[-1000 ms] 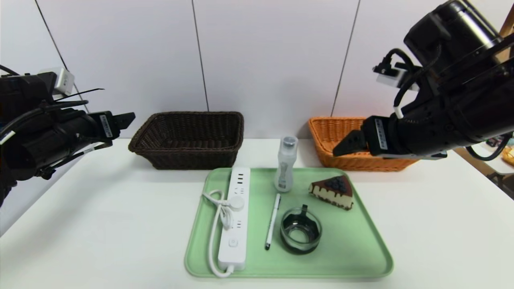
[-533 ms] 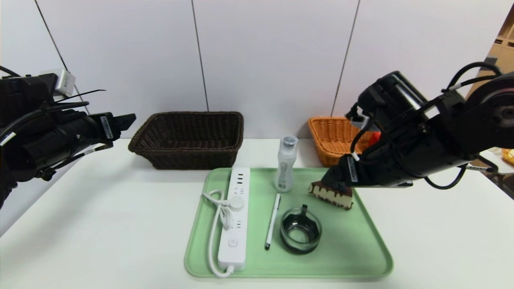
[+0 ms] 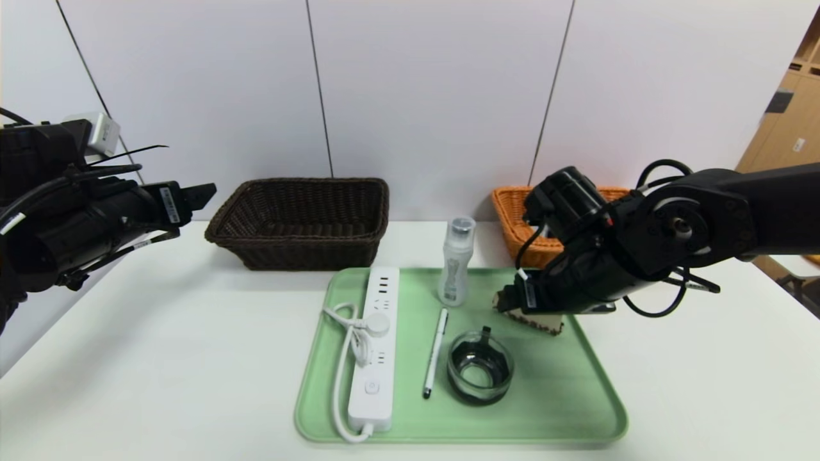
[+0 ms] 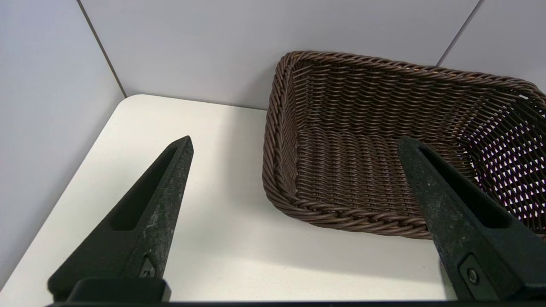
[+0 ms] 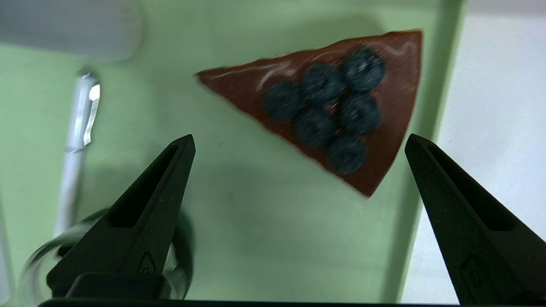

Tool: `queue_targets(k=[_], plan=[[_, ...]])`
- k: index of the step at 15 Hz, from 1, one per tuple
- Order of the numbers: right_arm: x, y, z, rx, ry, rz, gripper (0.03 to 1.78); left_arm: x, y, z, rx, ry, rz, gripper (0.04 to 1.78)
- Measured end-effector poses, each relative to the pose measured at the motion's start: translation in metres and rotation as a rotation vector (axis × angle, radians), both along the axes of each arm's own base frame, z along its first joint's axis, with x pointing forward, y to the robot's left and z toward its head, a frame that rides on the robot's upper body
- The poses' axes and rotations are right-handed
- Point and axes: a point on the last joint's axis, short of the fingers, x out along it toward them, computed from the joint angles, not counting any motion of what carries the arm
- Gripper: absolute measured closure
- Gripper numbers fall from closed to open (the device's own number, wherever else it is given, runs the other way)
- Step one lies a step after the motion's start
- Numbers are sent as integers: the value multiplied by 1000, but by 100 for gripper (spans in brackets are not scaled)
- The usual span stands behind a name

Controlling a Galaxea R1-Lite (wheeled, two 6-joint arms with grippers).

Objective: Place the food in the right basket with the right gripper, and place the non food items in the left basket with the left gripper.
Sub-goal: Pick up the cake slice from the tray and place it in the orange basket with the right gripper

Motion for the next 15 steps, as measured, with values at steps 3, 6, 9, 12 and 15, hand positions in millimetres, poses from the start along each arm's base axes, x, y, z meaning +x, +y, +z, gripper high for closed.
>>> queue_targets(k=[3,6,9,12,15], plan=[[10,0,-12,-14,6,-13,12,0,0,-1,0,2,0,13],[18,1,-21,-12,3,-22,12,0,0,-1,0,6,0,13],[25,4,-26,-4,-16,-23,12,0,0,-2,0,7,0,13],[28,6,-30,8,-54,-9,12,0,0,-2,0,8,0,13],[27,4,-32,-4,-49,-2,62,-1,0,-2,0,6,0,13]])
